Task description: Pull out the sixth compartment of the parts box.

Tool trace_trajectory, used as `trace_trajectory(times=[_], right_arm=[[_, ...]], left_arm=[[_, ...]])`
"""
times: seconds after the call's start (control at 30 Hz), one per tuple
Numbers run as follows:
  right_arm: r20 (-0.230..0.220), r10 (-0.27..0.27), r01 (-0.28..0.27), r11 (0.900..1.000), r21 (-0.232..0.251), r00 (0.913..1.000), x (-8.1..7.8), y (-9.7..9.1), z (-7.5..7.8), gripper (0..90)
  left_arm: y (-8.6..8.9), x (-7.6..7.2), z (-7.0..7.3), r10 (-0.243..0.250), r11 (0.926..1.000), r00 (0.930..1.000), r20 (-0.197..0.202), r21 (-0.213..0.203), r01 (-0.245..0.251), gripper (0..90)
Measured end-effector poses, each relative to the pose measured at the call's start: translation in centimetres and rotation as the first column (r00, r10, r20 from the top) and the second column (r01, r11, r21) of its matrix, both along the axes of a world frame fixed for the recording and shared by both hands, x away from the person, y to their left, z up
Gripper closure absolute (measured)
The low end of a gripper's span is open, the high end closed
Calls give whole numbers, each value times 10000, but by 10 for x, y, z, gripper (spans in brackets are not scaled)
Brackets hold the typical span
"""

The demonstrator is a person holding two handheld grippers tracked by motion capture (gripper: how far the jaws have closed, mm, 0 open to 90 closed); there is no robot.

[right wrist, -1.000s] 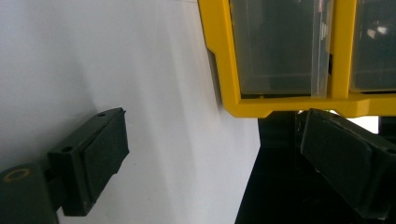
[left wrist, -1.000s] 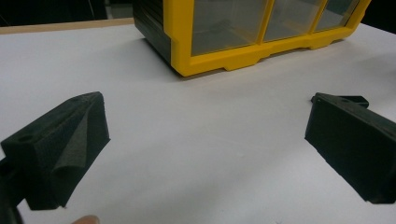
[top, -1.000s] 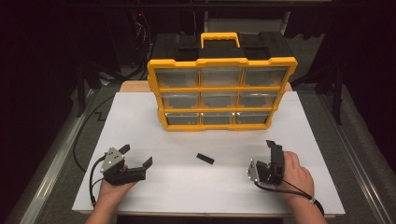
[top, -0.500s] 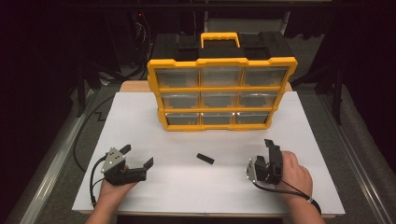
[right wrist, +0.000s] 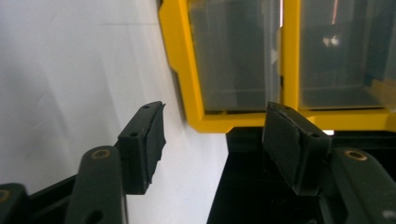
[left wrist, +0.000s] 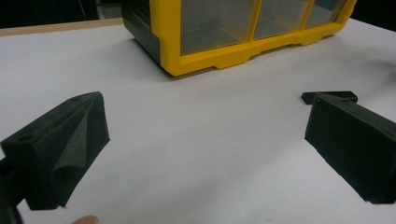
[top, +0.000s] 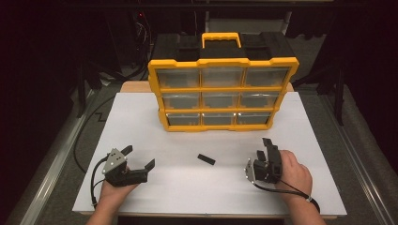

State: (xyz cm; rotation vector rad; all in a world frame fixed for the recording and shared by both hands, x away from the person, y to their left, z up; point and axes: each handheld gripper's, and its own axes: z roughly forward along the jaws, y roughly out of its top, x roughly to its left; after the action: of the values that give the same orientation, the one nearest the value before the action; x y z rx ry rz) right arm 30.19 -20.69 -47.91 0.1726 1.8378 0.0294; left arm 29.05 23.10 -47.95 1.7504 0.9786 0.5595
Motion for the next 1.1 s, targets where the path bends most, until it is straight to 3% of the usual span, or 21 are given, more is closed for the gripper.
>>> trace_trajectory(times=[0.23, 0.5, 0.87, 1.1], right_arm=[[297, -114, 117, 9999, -109, 9995, 13, 6, 4, 427], [382, -159, 160, 9999, -36, 9991, 26, 10, 9, 441], [905, -170, 159, 9998, 132, 9958, 37, 14, 37, 478], [1162, -202, 190, 9998, 115, 9930, 43, 18, 48, 517]], left_arm=[[0, 0, 1, -140, 9998, 9999, -7, -154, 140, 7], [-1, 2, -1, -126, 9999, 9999, -39, 67, 126, 5], [-2, 2, -2, -158, 9996, 9999, -44, 251, 159, 2], [-2, 3, -3, -227, 9996, 9997, -118, 154, 228, 2]])
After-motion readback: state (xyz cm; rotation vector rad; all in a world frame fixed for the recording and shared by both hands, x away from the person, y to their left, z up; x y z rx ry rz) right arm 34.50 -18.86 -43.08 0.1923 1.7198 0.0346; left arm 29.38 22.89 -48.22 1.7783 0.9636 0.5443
